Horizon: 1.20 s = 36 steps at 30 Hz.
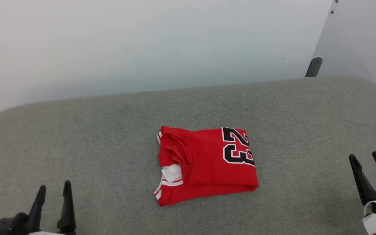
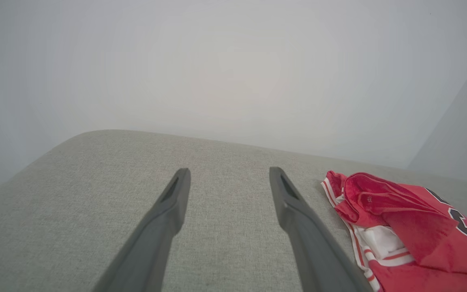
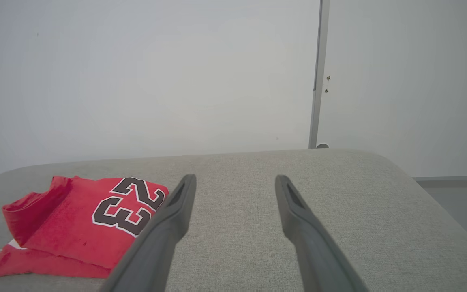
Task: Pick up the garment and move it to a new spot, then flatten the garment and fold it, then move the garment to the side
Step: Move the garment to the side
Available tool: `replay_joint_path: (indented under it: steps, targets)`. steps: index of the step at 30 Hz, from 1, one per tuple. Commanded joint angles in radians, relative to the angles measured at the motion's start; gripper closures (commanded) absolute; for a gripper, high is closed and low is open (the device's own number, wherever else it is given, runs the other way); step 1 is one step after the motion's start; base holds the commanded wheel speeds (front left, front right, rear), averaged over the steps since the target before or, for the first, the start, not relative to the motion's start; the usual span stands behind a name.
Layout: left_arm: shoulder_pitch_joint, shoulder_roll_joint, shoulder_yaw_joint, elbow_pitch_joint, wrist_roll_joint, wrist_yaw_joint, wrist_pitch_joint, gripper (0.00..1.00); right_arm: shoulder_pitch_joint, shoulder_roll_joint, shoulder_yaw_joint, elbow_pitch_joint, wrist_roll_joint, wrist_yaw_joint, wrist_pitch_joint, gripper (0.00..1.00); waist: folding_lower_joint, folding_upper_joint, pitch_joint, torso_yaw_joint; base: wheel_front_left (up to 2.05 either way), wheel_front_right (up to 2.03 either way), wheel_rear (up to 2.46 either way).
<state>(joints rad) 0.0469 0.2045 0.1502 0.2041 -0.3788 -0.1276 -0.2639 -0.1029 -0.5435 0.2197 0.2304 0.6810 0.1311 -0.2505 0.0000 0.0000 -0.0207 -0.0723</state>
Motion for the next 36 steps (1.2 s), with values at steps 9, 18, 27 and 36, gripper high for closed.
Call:
replay_joint_path:
  steps: [9, 18, 27, 36]
  targets:
    - [-0.010, 0.011, -0.003, -0.004, -0.009, 0.005, 0.004, 0.00, -0.003, 0.003, 0.024, 0.004, 0.000, -0.001, 0.031, 0.00, 0.0000, 0.0000, 0.007, 0.047, 0.00, 0.00, 0.00]
    - [-0.024, 0.014, -0.035, -0.018, 0.004, 0.012, 0.018, 0.00, -0.057, -0.003, 0.078, 0.018, 0.026, -0.001, 0.113, 0.00, 0.0000, 0.0000, 0.031, 0.181, 0.00, 0.00, 0.00]
    - [-0.065, -0.005, -0.086, 0.005, -0.008, 0.006, 0.012, 0.00, -0.151, -0.019, 0.152, 0.077, 0.073, -0.001, 0.193, 0.00, 0.0000, 0.0000, 0.094, 0.301, 0.00, 0.00, 0.00]
    - [-0.116, -0.026, -0.128, 0.043, -0.019, 0.001, 0.003, 0.00, -0.231, -0.044, 0.206, 0.193, 0.098, -0.001, 0.318, 0.00, 0.0000, 0.0000, 0.167, 0.374, 0.00, 0.00, 0.00]
